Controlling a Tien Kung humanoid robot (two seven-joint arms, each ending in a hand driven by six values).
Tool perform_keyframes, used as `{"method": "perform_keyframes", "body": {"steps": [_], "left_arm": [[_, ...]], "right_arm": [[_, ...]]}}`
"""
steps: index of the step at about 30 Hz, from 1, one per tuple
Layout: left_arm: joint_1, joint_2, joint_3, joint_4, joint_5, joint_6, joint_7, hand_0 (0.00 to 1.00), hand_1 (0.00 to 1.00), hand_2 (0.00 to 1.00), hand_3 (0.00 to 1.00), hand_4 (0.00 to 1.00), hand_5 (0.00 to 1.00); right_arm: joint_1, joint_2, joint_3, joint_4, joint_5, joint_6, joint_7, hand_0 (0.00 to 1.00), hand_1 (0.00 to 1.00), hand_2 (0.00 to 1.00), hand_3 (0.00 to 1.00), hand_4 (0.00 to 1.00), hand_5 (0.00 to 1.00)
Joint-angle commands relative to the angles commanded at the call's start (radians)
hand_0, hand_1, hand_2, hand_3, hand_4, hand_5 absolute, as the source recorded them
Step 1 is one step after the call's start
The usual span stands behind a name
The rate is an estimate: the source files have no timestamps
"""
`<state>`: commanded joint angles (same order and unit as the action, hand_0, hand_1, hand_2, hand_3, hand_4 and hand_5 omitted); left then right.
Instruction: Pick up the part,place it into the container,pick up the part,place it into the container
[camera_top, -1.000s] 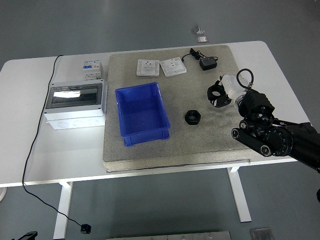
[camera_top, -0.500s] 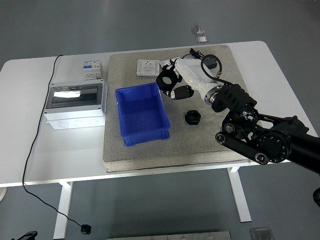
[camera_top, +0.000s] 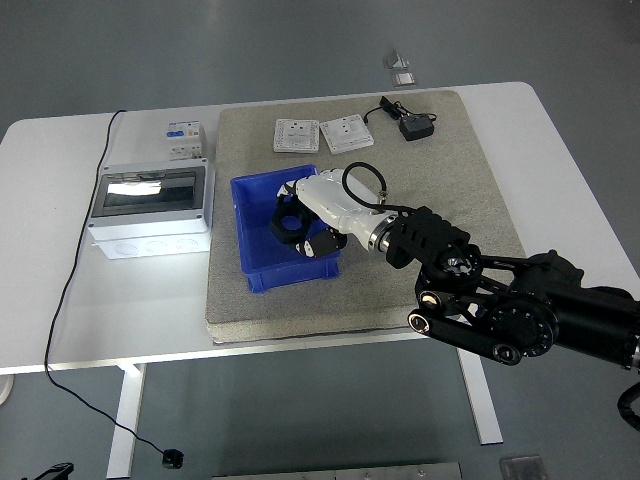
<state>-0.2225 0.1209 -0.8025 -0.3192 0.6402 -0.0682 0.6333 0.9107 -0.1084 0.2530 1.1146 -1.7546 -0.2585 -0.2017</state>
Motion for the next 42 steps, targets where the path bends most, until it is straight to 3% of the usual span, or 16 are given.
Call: {"method": "perform_keyframes", "body": {"steps": [4, 5, 10, 11, 18, 22, 23, 25, 27, 28, 29, 34, 39, 42], "left_arm": [[-0.001, 0.001, 0.004, 0.0, -0.002, 0.0, -0.001, 0.743, 0.735, 0.745, 0.824, 0.967, 0.998], [-0.001, 0.001, 0.005, 0.001, -0.003, 0.0, 0.0, 0.745, 0.735, 0.745, 0.822, 0.967, 0.998], [-0.001, 0.001, 0.004, 0.001, -0.002, 0.001, 0.002, 0.745, 0.735, 0.745, 0.822, 0.967, 0.998], [-0.001, 0.001, 0.004, 0.001, -0.001, 0.001, 0.002, 0.745, 0.734, 0.743, 0.823, 0.965, 0.998], [0.0, 0.001, 0.006, 0.002, -0.003, 0.003, 0.0, 0.745, 0.734, 0.742, 0.824, 0.961, 0.998], [-0.002, 0.0, 0.003, 0.003, 0.003, 0.002, 0.001, 0.745, 0.734, 0.742, 0.824, 0.961, 0.998], [-0.002, 0.0, 0.005, 0.003, 0.001, 0.002, 0.0, 0.743, 0.733, 0.743, 0.823, 0.962, 0.998], [0.0, -0.002, 0.01, 0.003, -0.009, 0.005, -0.004, 0.743, 0.733, 0.743, 0.823, 0.962, 0.998], [0.003, -0.003, 0.016, 0.004, -0.021, 0.008, -0.009, 0.743, 0.733, 0.743, 0.823, 0.962, 0.998], [0.004, -0.003, 0.019, 0.004, -0.026, 0.009, -0.01, 0.743, 0.733, 0.743, 0.823, 0.962, 0.998], [0.005, -0.004, 0.021, 0.004, -0.03, 0.01, -0.012, 0.741, 0.732, 0.741, 0.827, 0.96, 0.998], [0.006, -0.006, 0.016, 0.003, -0.024, 0.011, -0.008, 0.741, 0.732, 0.741, 0.827, 0.96, 0.998], [0.003, -0.009, -0.001, 0.003, 0.004, 0.005, 0.003, 0.742, 0.732, 0.741, 0.828, 0.957, 0.998], [0.003, -0.009, -0.007, 0.004, 0.015, 0.002, 0.004, 0.741, 0.732, 0.741, 0.829, 0.956, 0.998]], "right_arm": [[0.0, 0.001, -0.012, -0.012, 0.042, -0.007, -0.006, 0.771, 0.608, 0.634, 0.697, 0.573, 0.036], [0.0, 0.001, -0.017, -0.015, 0.054, -0.01, -0.007, 0.949, 0.917, 0.899, 0.998, 0.722, 0.126], [0.002, 0.002, -0.029, -0.022, 0.077, -0.006, -0.023, 0.949, 0.917, 0.899, 0.998, 0.722, 0.126], [0.002, 0.002, -0.03, -0.022, 0.08, -0.003, -0.025, 0.998, 0.979, 0.942, 0.998, 0.797, 0.207], [-0.004, -0.005, -0.01, -0.018, 0.112, 0.009, -0.022, 0.998, 0.978, 0.946, 0.998, 0.81, 0.225], [-0.034, -0.029, 0.049, 0.004, 0.139, -0.06, 0.011, 0.998, 0.978, 0.946, 0.998, 0.81, 0.225], [-0.051, -0.043, 0.071, 0.011, 0.14, -0.079, 0.013, 0.903, 0.864, 0.858, 0.925, 0.798, 0.245], [-0.092, -0.078, 0.124, 0.027, 0.132, -0.118, 0.006, 0.903, 0.864, 0.858, 0.925, 0.798, 0.245], [-0.129, -0.113, 0.173, 0.041, 0.125, -0.126, -0.019, 0.903, 0.864, 0.858, 0.925, 0.798, 0.245], [-0.148, -0.131, 0.196, 0.046, 0.119, -0.122, -0.035, 0.903, 0.864, 0.858, 0.925, 0.798, 0.245], [-0.168, -0.151, 0.221, 0.051, 0.111, -0.114, -0.054, 0.803, 0.749, 0.806, 0.881, 0.769, 0.231], [-0.219, -0.207, 0.272, 0.04, 0.073, -0.033, -0.13, 0.803, 0.749, 0.806, 0.881, 0.769, 0.231], [-0.187, -0.183, 0.218, 0.013, 0.075, 0.071, -0.157, 0.816, 0.759, 0.821, 0.892, 0.766, 0.208], [-0.164, -0.157, 0.195, -0.01, 0.103, 0.088, -0.139, 0.825, 0.772, 0.83, 0.906, 0.778, 0.214]]}}
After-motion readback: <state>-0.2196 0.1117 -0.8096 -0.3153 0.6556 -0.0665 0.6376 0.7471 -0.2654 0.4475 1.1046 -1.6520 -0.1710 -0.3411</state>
